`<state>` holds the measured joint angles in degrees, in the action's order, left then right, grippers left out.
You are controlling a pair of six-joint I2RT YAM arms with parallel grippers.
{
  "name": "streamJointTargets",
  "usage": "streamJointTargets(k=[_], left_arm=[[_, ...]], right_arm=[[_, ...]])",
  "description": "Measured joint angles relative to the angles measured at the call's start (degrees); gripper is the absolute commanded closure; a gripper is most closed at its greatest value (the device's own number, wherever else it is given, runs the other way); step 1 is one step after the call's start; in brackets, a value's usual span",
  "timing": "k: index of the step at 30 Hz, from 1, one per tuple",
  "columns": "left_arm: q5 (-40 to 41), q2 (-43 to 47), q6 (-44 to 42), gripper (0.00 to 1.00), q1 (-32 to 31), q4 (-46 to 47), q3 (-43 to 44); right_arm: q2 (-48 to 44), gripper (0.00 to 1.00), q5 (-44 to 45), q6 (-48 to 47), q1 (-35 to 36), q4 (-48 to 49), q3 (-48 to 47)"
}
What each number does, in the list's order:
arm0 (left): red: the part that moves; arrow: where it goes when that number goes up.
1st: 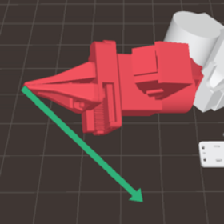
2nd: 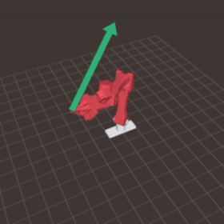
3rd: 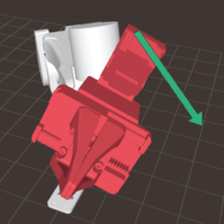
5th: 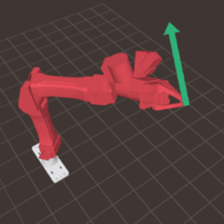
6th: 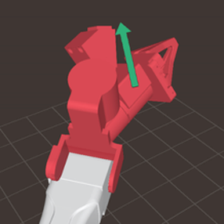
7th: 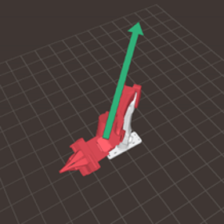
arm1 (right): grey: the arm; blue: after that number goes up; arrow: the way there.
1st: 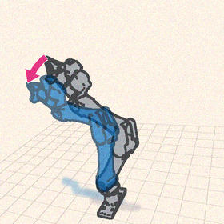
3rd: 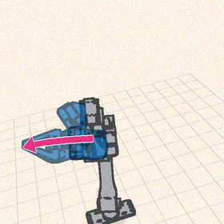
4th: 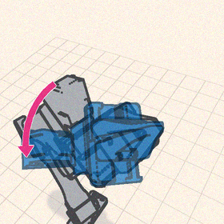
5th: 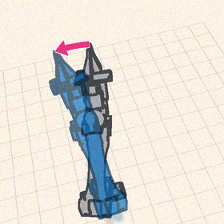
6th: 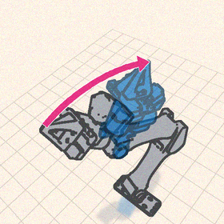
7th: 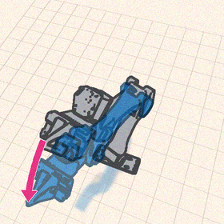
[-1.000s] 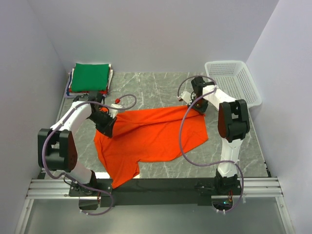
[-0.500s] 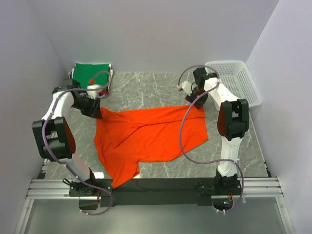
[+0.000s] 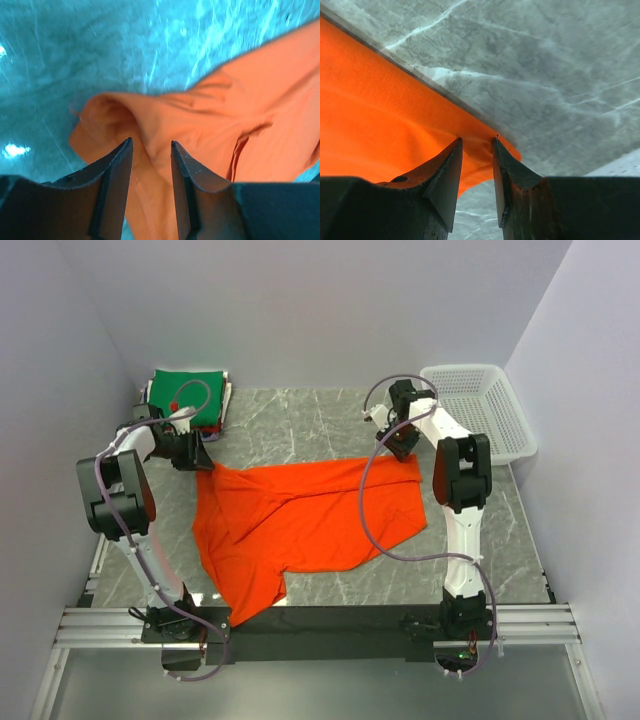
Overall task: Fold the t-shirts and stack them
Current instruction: Fold the tshirt
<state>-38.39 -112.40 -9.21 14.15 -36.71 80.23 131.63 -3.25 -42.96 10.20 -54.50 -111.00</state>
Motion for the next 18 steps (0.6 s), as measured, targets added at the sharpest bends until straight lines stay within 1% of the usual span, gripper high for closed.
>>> streamJointTargets(k=[7,9,10,12,13,14,15,18], left_arm=[[-1.4,-3.9,4.8,0.60,0.0,3.5,1.0],[-1.6,-4.6,5.6,0.63,0.0,3.7,1.0],[-1.9,-4.9,5.9,0.73,0.0,4.0,1.0],[-2.4,-5.2,6.8,0.82,0.0,4.6,1.0],[-2.4,-5.2,7.0,0.92,0.0,4.9,1.0],[-2.6,-5.2,7.3,0.96,0.1,5.5,0.7],[-2.8,-5.0,7.3,0.99,0.1,6.0,0.4],[-2.8,-3.7,7.0,0.99,0.8,6.9,-2.1]], right_arm=[[0.3,0.69,1.4,0.0,0.9,0.6,0.9],[0.3,0.71,1.9,0.0,1.2,0.6,0.9],[0.4,0.72,2.0,0.0,1.4,0.7,0.9],[0.7,0.74,2.4,0.0,1.7,0.7,0.9],[0.9,0.74,2.7,0.0,1.7,0.7,0.9],[1.1,0.76,3.1,0.0,1.7,0.5,0.6],[1.2,0.77,3.4,0.0,1.8,0.4,0.4],[2.1,0.79,4.5,0.1,2.0,-0.3,-0.8]])
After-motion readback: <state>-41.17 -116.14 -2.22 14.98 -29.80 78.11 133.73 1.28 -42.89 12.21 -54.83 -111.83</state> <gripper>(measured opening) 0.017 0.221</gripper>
